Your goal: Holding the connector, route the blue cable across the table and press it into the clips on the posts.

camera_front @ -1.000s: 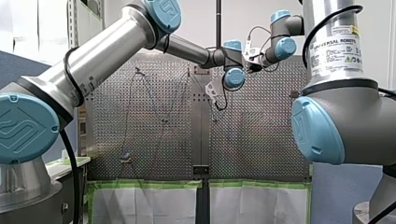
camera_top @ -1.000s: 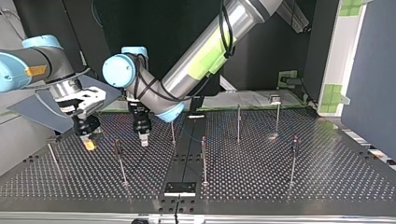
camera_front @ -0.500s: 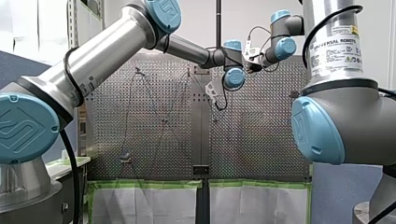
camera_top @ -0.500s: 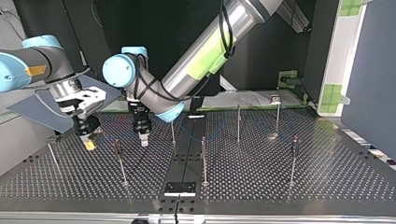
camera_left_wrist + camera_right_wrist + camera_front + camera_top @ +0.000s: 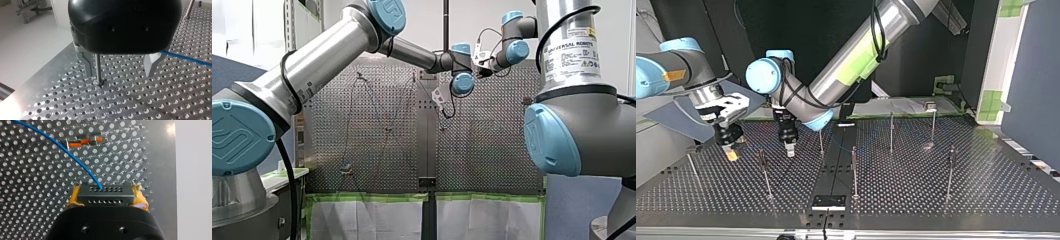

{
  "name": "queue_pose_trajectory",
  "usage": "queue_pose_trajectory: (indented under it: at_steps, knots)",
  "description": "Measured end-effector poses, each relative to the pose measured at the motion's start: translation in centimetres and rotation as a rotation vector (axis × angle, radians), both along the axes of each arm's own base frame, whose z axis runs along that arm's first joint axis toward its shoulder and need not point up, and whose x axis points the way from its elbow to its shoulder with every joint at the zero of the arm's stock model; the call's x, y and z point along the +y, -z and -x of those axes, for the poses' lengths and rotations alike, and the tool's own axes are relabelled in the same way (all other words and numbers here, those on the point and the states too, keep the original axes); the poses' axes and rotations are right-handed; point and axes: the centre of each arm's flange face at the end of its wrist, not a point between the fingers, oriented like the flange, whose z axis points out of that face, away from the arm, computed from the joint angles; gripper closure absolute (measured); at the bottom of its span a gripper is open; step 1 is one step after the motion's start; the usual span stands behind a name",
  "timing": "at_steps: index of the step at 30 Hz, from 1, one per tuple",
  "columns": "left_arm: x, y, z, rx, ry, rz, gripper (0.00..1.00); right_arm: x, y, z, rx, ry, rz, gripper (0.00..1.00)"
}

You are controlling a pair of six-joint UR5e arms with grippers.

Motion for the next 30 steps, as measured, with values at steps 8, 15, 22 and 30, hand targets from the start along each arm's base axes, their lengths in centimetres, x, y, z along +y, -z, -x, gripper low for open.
queue_pose_trajectory:
  at_steps: [8, 15, 22, 30]
  knots:
    - [0.0, 0.0, 0.0, 0.0, 0.0, 0.0, 0.0, 0.0, 0.0, 0.0, 0.0, 0.0, 0.0, 1.0]
    - [0.0, 0.0, 0.0, 0.0, 0.0, 0.0, 0.0, 0.0, 0.0, 0.0, 0.0, 0.0, 0.0, 1.0]
    - [0.0, 0.0, 0.0, 0.0, 0.0, 0.0, 0.0, 0.0, 0.0, 0.0, 0.0, 0.0, 0.0, 1.0]
    - [0.0, 0.0, 0.0, 0.0, 0.0, 0.0, 0.0, 0.0, 0.0, 0.0, 0.0, 0.0, 0.0, 1.0]
